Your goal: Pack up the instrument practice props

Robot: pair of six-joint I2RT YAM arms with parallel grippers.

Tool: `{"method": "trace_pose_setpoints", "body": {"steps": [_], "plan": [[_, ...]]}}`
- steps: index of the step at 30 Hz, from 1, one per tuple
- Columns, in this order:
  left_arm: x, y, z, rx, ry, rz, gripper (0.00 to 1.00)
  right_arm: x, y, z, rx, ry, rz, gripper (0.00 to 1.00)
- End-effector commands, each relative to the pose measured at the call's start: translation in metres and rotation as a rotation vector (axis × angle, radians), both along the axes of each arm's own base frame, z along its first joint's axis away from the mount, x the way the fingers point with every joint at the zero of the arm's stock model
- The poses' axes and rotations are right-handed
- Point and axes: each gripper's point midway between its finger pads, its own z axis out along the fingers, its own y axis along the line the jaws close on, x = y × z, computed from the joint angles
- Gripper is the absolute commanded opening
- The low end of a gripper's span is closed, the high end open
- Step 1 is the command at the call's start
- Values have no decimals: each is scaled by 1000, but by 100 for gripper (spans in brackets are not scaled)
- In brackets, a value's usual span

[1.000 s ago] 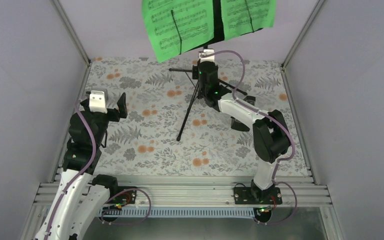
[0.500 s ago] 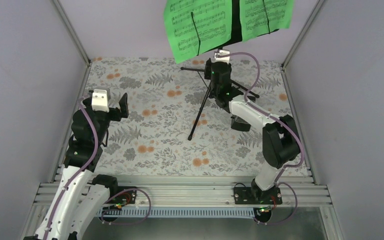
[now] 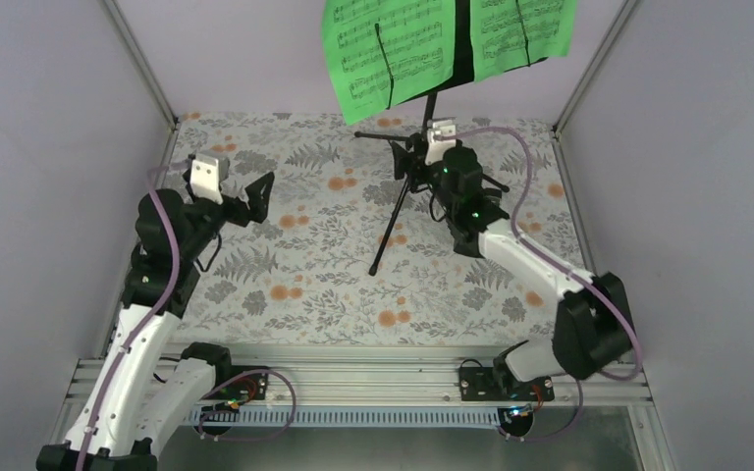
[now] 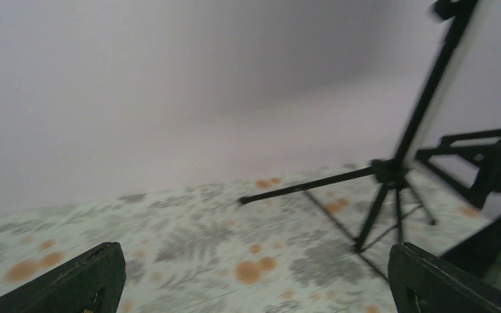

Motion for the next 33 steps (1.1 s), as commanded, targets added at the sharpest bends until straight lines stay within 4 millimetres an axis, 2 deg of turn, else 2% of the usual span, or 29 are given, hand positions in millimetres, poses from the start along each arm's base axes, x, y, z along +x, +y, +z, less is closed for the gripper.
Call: {"method": "trace_pose_setpoints", "body": {"steps": [1, 3, 6, 10, 14, 17, 22, 23, 28, 31, 33], "plan": [[-17, -46, 48, -113, -40, -297, 100, -46, 3, 14, 29, -35, 154, 98], [-24, -62, 68, -146, -54, -413, 100, -65, -2, 14, 38, -35, 190, 99], [-32, -81, 93, -180, -66, -568, 100, -87, -19, 33, 75, -57, 203, 100], [-34, -92, 118, -211, -92, -669, 98, -117, -37, 87, 142, -151, 235, 100], [-29, -97, 133, -222, -128, -688, 95, -136, -32, 142, 193, -214, 321, 100], [-13, -101, 136, -230, -122, -678, 95, -134, -18, 171, 229, -201, 398, 98], [13, -124, 145, -242, -109, -714, 94, -123, 28, 201, 269, -141, 620, 83], [19, -131, 146, -238, -104, -719, 94, -121, 34, 212, 268, -149, 646, 81], [42, -164, 149, -236, -81, -757, 94, -99, 50, 227, 248, -147, 658, 77], [53, -175, 149, -244, -67, -770, 84, -86, 51, 236, 239, -163, 629, 75], [59, -180, 151, -251, -64, -780, 71, -79, 54, 239, 233, -163, 626, 71]]}}
